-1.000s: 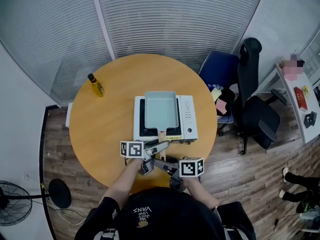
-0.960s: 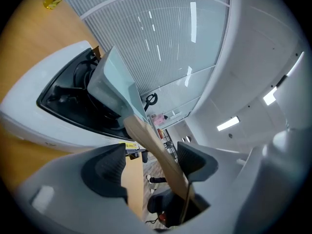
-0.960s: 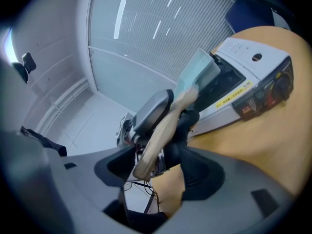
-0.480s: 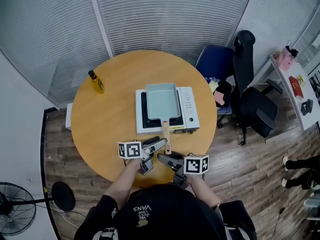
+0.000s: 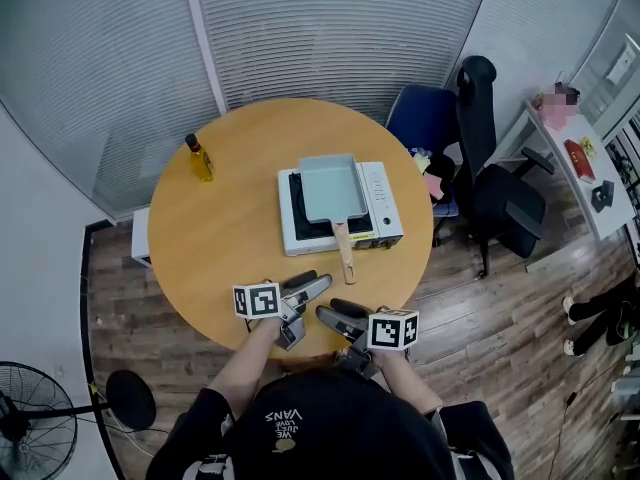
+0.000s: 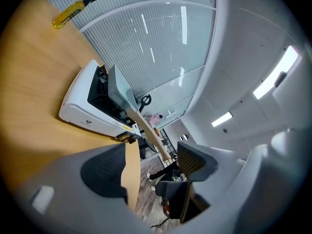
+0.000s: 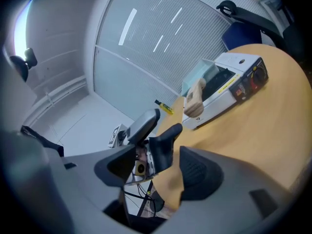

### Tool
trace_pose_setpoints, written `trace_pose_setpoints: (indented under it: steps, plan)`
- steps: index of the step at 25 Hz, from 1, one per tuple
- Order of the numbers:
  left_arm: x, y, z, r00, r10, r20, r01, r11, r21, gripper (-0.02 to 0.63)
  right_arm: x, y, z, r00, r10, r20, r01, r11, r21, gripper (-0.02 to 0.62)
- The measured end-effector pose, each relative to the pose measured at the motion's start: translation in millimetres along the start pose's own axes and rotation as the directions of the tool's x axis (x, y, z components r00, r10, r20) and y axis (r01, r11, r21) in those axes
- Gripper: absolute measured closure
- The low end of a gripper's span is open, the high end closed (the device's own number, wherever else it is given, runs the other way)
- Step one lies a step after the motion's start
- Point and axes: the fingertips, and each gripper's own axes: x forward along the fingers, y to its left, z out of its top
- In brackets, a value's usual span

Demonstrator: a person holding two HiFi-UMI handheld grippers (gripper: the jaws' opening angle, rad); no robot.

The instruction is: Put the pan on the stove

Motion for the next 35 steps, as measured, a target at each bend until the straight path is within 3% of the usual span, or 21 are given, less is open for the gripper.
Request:
trace_pose_setpoints:
  steps: [7,15,22,27,31,35]
  plan:
    - [-34,-22,-16,0.999,-0.048,-0.014,0.049,0.998,0.039,0.295,0,28,-22,0.996,-0.051,0.071,0.055,0.997,-0.058,0.343]
    - [-82,-41,-28,0.997,-0.079,0.005,0.077,0.987,0.143,0.397,3,60,-52,0.981,-0.087,0.171,0.103,0.991,-0.087,0.441]
    - [-124,-61,-42,0.994,-0.106,0.026,0.094,0.954,0.285,0.52,5,87,-77,0.968,-0.091,0.234,0.12,0.986,-0.112,0.48]
    - [-151,-72,-49,0.99,-0.127,0.059,0.102,0.944,0.314,0.591,7,103,-96,0.965,-0.079,0.25,0.117,0.983,-0.141,0.538]
    - [-169,-71,-53,0.989,-0.117,0.089,0.084,0.947,0.311,0.595,12,114,-105,0.966,-0.083,0.244,0.127,0.977,-0.17,0.557]
    - [-186,-64,-57,0.987,-0.069,0.142,0.018,0.943,0.333,0.597,16,117,-117,0.971,-0.088,0.22,0.131,0.973,-0.19,0.567]
